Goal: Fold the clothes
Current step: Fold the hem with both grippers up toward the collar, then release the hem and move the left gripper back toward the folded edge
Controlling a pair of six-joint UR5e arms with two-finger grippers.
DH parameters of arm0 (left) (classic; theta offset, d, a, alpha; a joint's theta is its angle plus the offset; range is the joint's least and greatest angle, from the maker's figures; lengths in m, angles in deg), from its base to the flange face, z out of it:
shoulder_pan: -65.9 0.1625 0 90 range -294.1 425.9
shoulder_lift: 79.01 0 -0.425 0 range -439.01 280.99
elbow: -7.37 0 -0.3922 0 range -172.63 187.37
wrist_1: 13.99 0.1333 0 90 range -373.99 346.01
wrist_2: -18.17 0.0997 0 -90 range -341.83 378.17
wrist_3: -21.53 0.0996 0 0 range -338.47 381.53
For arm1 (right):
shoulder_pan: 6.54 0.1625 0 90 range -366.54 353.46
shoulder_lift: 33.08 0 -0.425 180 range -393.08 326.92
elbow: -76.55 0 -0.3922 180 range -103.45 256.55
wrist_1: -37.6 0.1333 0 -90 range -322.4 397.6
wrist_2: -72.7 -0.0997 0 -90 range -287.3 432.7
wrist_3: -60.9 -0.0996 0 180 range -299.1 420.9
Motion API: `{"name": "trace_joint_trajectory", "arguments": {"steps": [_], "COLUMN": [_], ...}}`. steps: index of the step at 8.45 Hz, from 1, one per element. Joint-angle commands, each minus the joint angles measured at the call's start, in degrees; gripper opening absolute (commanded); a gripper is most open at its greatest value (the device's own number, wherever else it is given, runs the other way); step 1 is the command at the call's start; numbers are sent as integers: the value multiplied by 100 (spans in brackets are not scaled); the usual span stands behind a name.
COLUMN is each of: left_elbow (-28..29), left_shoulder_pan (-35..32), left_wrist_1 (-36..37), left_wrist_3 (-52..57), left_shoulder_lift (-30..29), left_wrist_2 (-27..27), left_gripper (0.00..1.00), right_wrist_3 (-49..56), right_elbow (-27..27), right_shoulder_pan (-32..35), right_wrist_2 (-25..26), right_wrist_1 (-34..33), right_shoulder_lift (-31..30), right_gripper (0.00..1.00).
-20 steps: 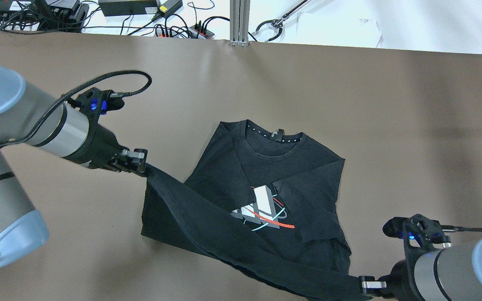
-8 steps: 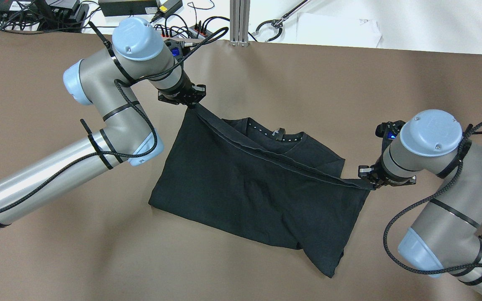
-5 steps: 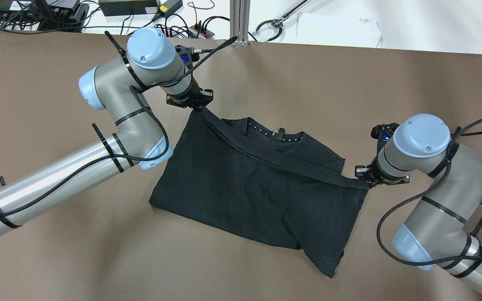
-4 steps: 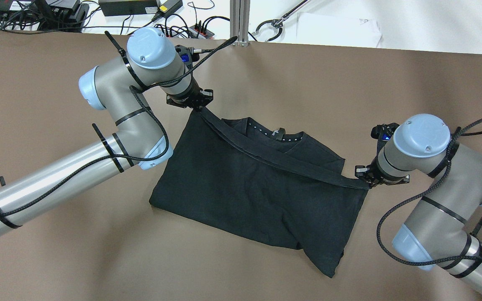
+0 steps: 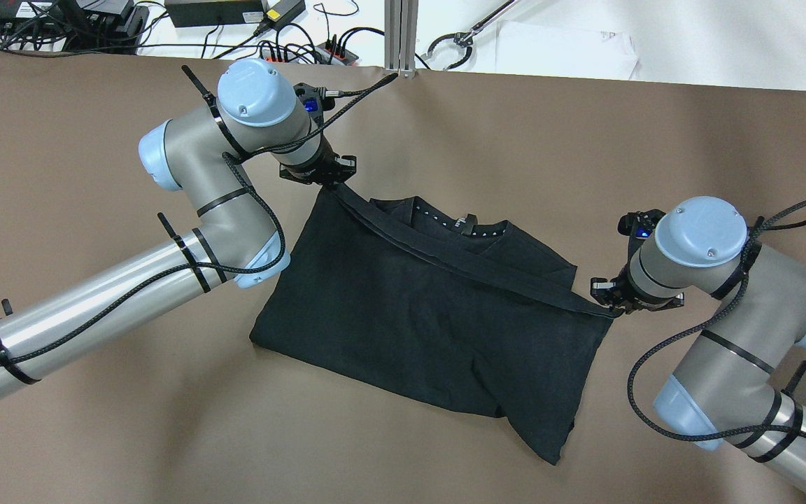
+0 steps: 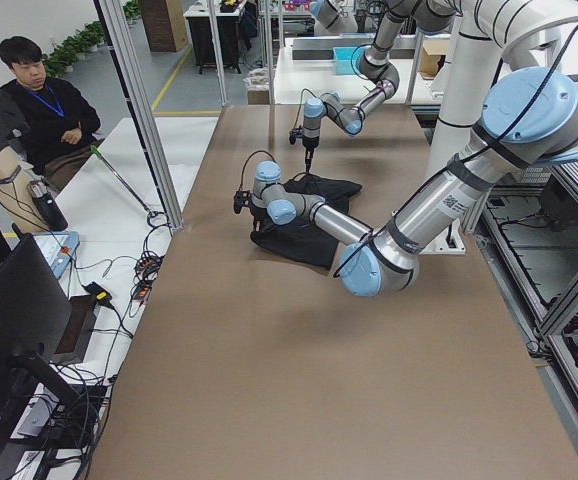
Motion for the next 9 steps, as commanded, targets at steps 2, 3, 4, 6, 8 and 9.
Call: {"name": "trace_joint_trajectory", "arguments": {"steps": [2,3,4,6,8,9], "left_elbow": [-460,-1073,-1732,-2667,-2670,-2653], "left_shoulder_pan": [-45,8,104,568,1096,1298], "left_wrist_1": [-642,-688,-697,-689,-697,-697], "left_wrist_3": [-89,-124,-159,-265,-598,-616], "left_shoulder_lift": [724,1329,1892,2590,2671,2741], "left_wrist_2": [-312,-321,-364,-435,-103,90], "left_gripper": [100,100,100,100,100,100], "right_wrist_3": [-8,-17,-17,-43,-44,-52], "right_elbow": [-285,-286,-294,-286,-294,-303], "right_shoulder_pan": [3,-5,-5,-5,-5,-5], "right_wrist_2": [3,11,11,20,20,20], "right_wrist_1": [4,4,-5,4,-5,4], "right_shoulder_lift": [-7,-6,-15,-15,-15,-15], "right_gripper": [94,94,94,94,94,94]}}
